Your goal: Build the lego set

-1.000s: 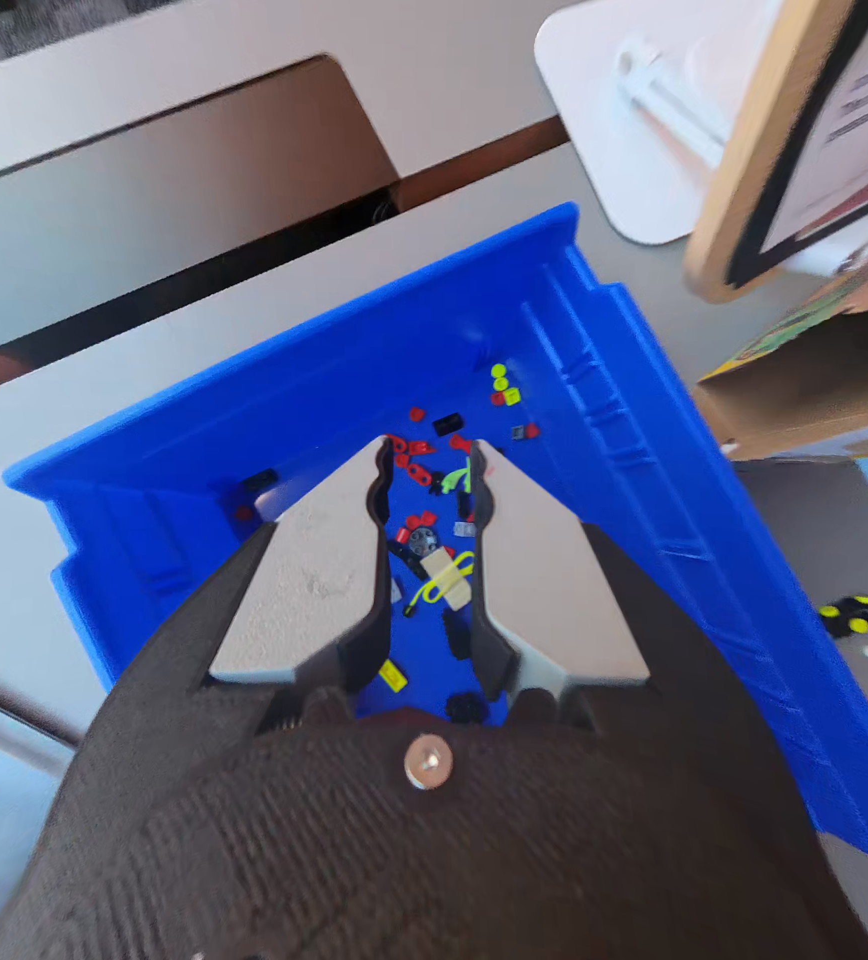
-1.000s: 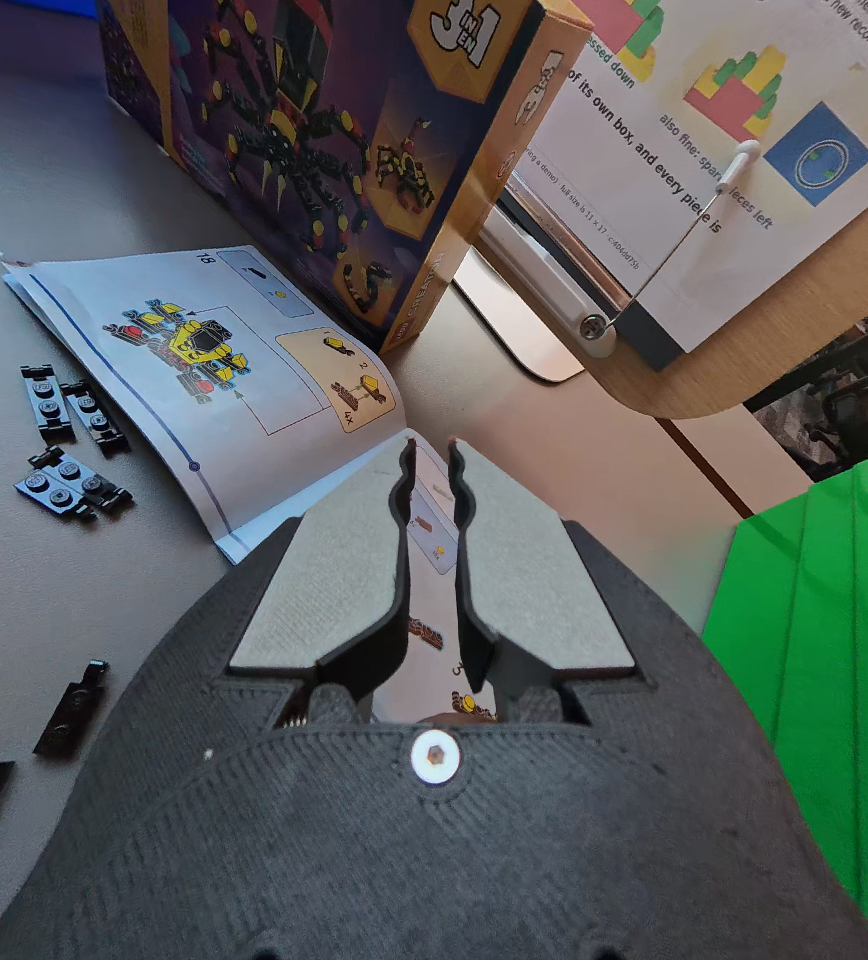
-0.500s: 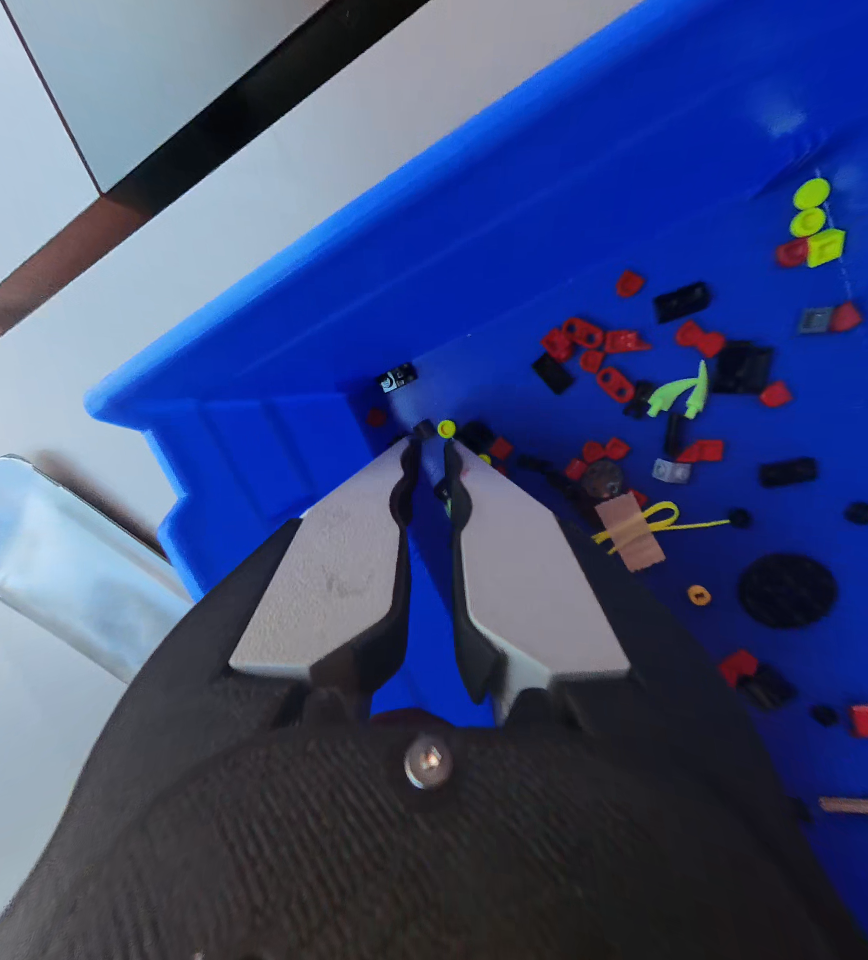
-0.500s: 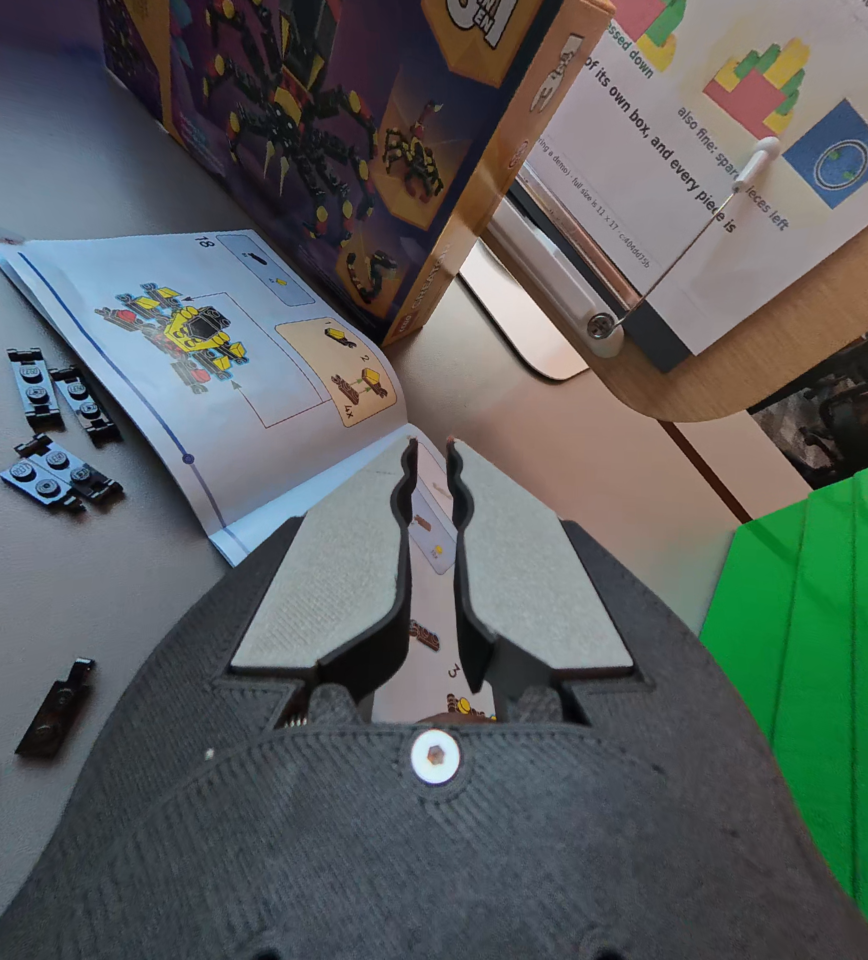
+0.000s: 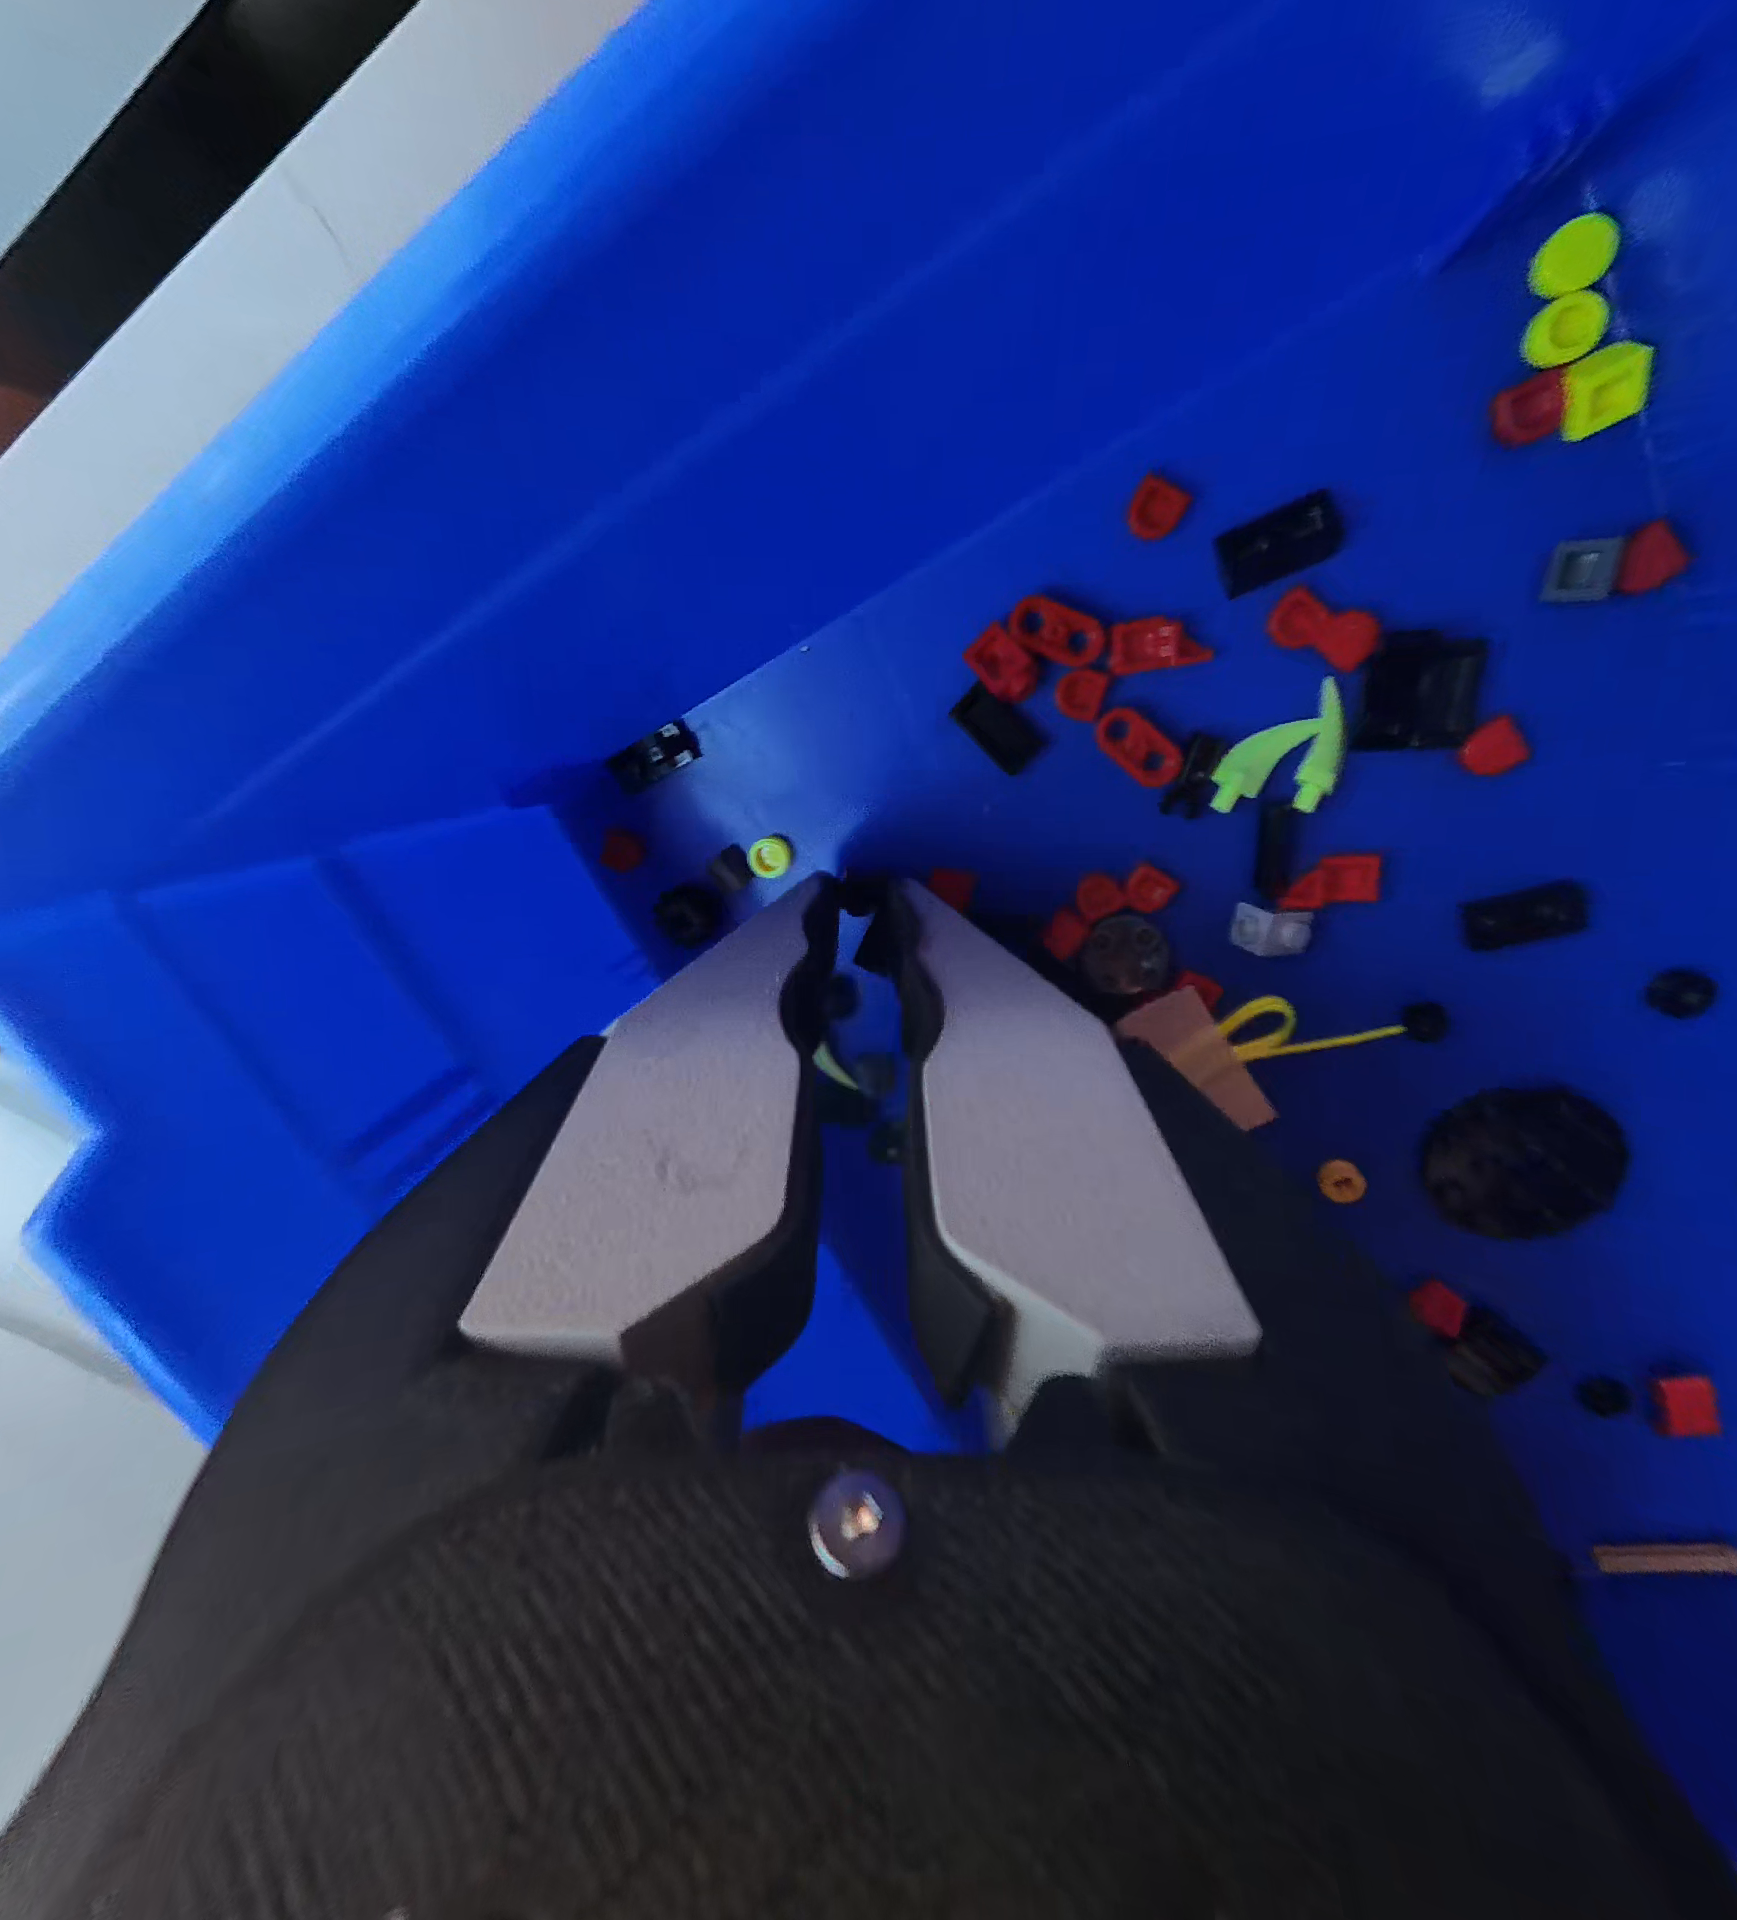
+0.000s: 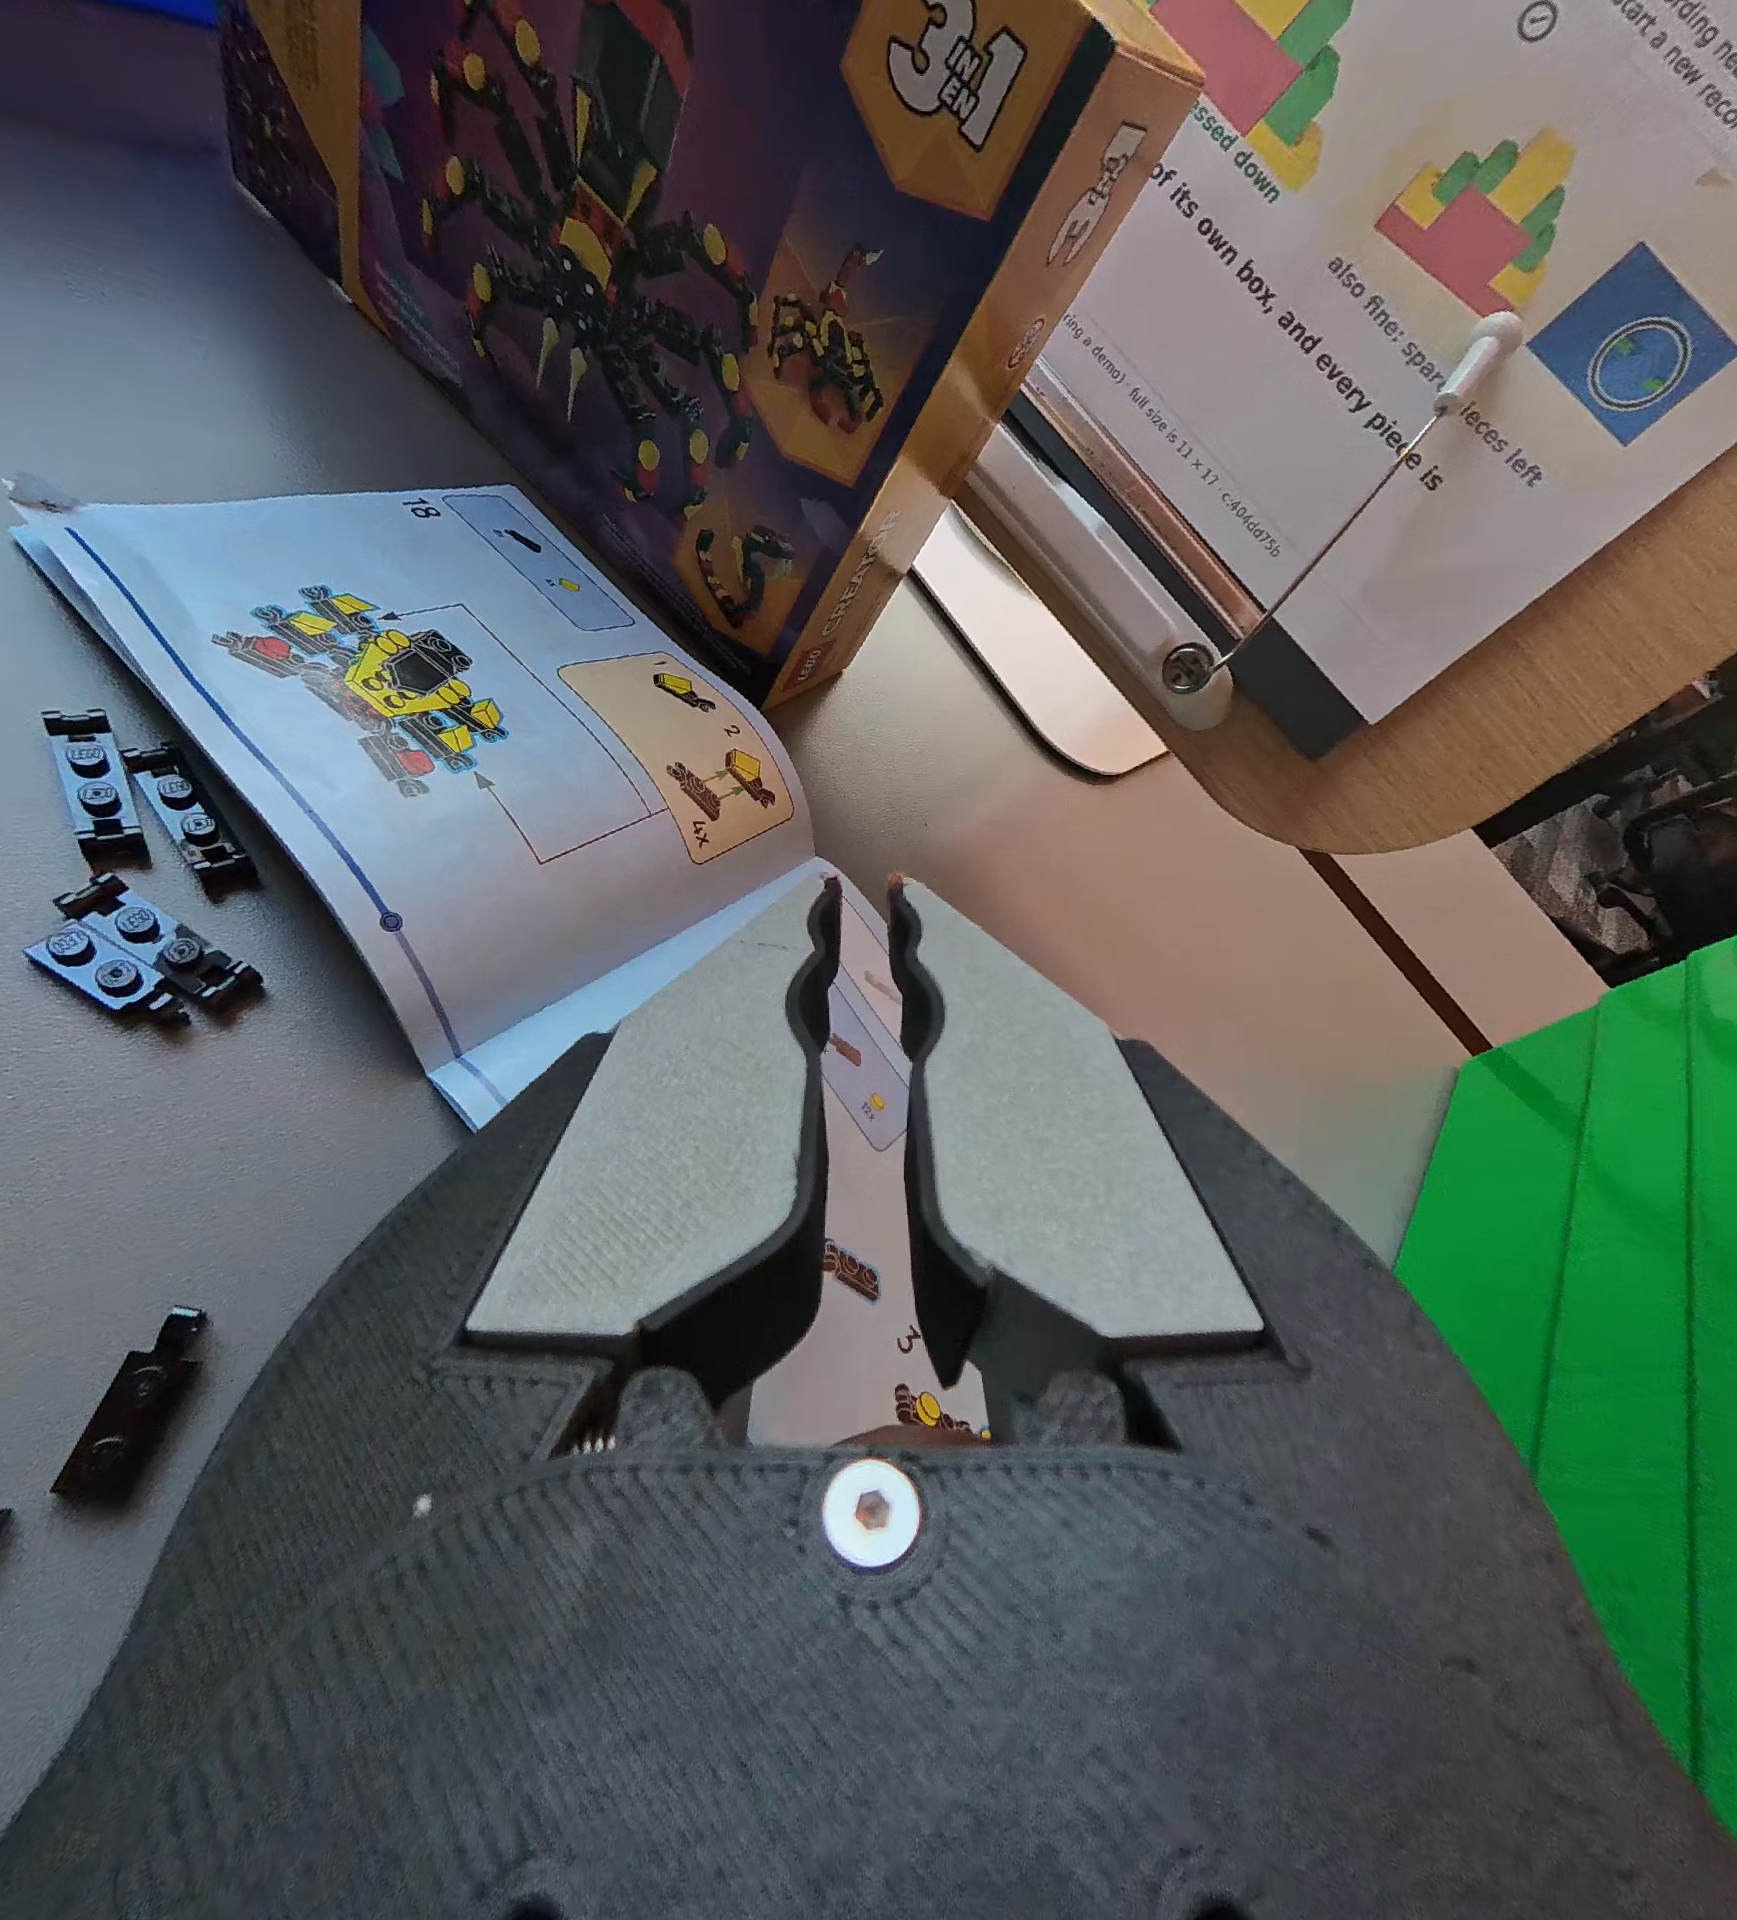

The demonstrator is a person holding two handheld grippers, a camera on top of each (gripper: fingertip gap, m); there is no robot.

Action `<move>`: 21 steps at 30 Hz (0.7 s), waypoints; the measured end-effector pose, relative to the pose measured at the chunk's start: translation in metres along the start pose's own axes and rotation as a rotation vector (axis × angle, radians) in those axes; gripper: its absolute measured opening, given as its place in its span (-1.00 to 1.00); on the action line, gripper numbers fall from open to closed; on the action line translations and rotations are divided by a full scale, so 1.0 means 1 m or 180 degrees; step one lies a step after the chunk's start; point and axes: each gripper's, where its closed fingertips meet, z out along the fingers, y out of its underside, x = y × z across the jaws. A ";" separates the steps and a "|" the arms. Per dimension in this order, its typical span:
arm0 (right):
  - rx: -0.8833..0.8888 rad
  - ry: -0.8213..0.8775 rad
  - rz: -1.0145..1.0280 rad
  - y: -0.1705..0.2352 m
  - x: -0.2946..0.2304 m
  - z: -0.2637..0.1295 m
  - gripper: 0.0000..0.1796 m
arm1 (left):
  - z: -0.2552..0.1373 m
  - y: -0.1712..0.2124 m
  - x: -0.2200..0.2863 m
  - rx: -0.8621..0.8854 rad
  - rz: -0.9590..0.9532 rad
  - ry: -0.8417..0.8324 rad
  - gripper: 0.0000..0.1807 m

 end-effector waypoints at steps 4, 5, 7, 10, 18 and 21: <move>0.0003 -0.0001 0.0017 0.000 0.001 0.000 -0.94 | -0.010 -0.012 0.018 0.0215 0.0020 0.0326 -0.93; 0.0002 -0.0001 0.0013 0.000 0.000 0.000 -0.94 | -0.014 -0.015 0.022 0.0289 0.0046 0.0390 -0.94; -0.0005 0.0001 -0.0002 0.000 0.000 0.000 -0.94 | -0.022 -0.022 0.017 0.0443 0.0021 0.0291 -0.94; -0.0019 0.0004 -0.0033 0.001 -0.001 0.001 -0.94 | -0.019 -0.018 -0.003 0.0370 -0.0094 -0.0022 -0.92; -0.0003 0.0001 -0.0043 0.000 -0.002 0.000 -0.94 | -0.004 -0.010 -0.011 0.0179 -0.0142 -0.0021 -0.89; -0.0004 -0.0005 -0.0045 -0.001 -0.002 0.000 -0.95 | -0.006 -0.012 -0.013 0.0224 -0.0171 -0.0033 -0.89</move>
